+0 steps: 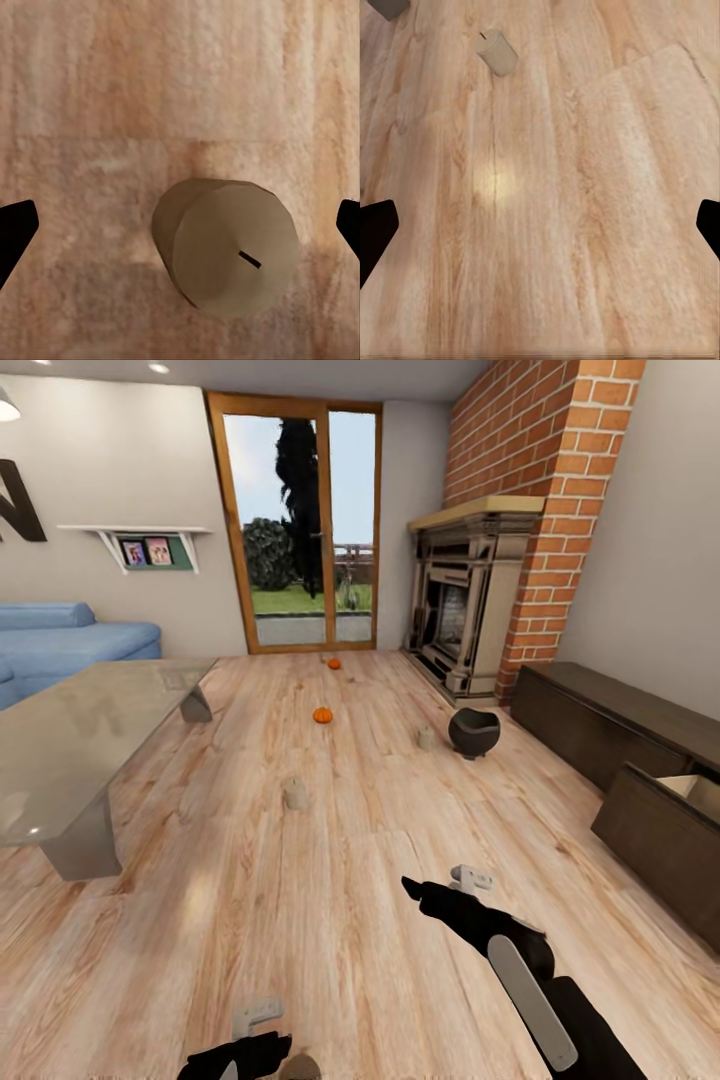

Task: Place each of the two pumpkins and all three candles from the living room inside a cabinet in the living room (use any cabinet), then make sure every cabinet is closed, and position the cauldron so it is next to a table in the living room.

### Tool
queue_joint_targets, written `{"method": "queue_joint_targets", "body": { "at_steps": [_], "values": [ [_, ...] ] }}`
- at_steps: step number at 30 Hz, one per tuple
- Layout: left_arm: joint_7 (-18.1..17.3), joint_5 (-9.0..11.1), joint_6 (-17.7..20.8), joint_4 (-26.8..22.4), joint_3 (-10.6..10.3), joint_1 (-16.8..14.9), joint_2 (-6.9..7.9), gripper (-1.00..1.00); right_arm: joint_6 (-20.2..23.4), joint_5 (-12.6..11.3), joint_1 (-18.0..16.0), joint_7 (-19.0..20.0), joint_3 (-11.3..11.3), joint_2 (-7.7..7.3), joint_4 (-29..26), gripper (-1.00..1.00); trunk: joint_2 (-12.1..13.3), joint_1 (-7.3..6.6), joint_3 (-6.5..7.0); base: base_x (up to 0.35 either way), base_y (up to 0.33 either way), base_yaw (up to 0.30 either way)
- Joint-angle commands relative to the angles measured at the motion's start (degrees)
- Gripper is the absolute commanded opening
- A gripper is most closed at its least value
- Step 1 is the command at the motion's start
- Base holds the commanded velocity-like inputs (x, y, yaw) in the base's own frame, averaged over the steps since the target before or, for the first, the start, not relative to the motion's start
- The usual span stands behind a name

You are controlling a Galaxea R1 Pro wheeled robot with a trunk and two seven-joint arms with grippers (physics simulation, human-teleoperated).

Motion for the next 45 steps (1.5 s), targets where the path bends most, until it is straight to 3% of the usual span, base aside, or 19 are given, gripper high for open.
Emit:
{"method": "queue_joint_targets", "body": {
  "at_steps": [1,6,21,45],
  "values": [
    [0.1,0.3,0.3,-0.1,-0.1,0.0,0.02,1.00,0.2,-0.6,0.0,-0.6,0.1,-0.05,-0.2,1.00,0.0,0.01,-0.28,0.000,0.000,0.000],
    [0.1,0.3,0.2,-0.1,-0.2,0.0,0.02,1.00,0.4,-0.6,0.0,-0.6,0.2,-0.05,-0.3,1.00,-0.1,0.14,-1.39,0.000,0.000,0.000],
    [-0.7,0.2,0.1,-0.1,-1.6,0.1,-0.08,1.00,0.5,-0.6,0.0,-0.6,0.2,-0.05,0.0,1.00,-0.1,0.14,-1.39,0.000,-0.055,0.000],
    [-0.7,0.6,-1.1,-0.1,-1.7,0.1,0.01,1.00,0.5,-0.5,0.0,-0.6,0.2,-0.05,0.3,1.00,-0.1,0.14,-1.39,0.031,-0.051,0.000]
  ]
}}
